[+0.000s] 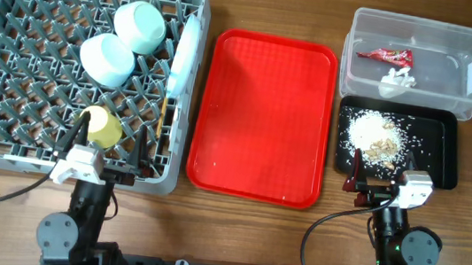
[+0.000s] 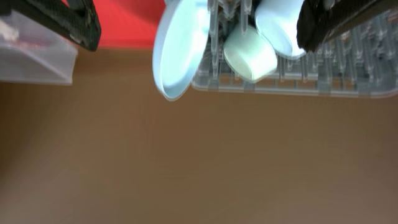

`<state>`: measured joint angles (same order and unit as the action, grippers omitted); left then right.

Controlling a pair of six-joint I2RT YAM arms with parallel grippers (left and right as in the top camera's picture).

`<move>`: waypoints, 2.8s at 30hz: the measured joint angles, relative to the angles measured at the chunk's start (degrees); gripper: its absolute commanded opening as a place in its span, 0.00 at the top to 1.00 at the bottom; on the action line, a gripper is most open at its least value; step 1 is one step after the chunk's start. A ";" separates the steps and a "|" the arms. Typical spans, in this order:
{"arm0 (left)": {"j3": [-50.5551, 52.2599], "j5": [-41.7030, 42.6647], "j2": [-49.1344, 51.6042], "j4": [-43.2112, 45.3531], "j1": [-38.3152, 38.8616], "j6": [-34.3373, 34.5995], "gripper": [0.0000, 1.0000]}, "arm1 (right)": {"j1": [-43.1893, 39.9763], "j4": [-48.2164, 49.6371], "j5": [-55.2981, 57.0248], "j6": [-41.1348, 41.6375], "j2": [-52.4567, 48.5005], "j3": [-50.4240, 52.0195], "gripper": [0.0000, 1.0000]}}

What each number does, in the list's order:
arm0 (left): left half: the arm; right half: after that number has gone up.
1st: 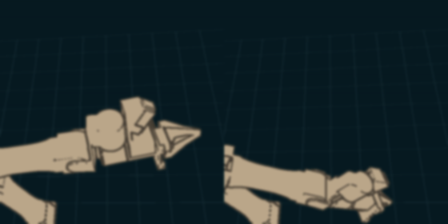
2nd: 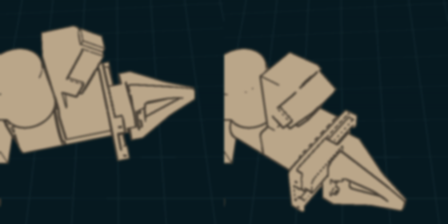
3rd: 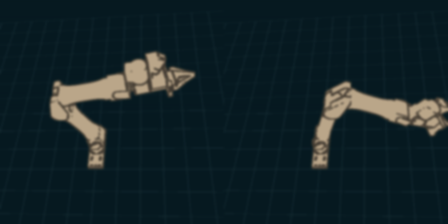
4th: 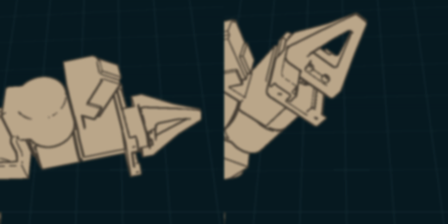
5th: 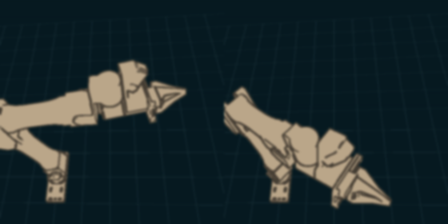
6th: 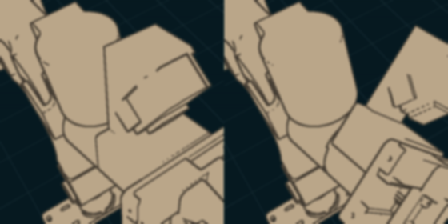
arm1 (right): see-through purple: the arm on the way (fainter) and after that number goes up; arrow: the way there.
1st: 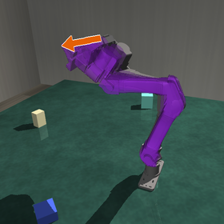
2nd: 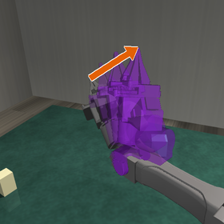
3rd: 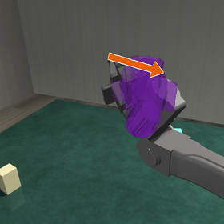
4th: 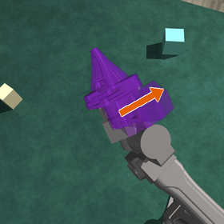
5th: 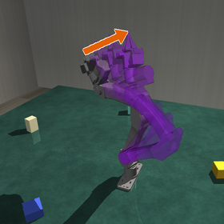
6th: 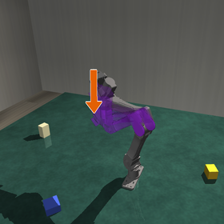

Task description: Sort waste into correct bins and load items into the dishwasher rack

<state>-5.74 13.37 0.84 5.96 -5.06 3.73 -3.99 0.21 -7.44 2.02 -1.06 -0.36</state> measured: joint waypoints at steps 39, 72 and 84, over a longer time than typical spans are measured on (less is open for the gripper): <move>5.25 -7.34 -0.07 -9.46 0.00 5.22 0.00 | 0.00 -0.02 0.00 0.00 0.00 0.00 0.00; 5.25 -7.54 -0.07 -9.49 0.00 5.20 0.00 | 0.00 -0.02 0.00 0.00 0.00 0.00 0.00; 5.25 -7.54 -0.07 -9.49 0.00 5.22 0.00 | 0.00 -0.02 0.00 0.00 0.00 0.00 0.00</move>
<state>-0.49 5.82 0.78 -3.53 -5.06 8.95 -3.99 0.19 -7.44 2.02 -1.06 -0.36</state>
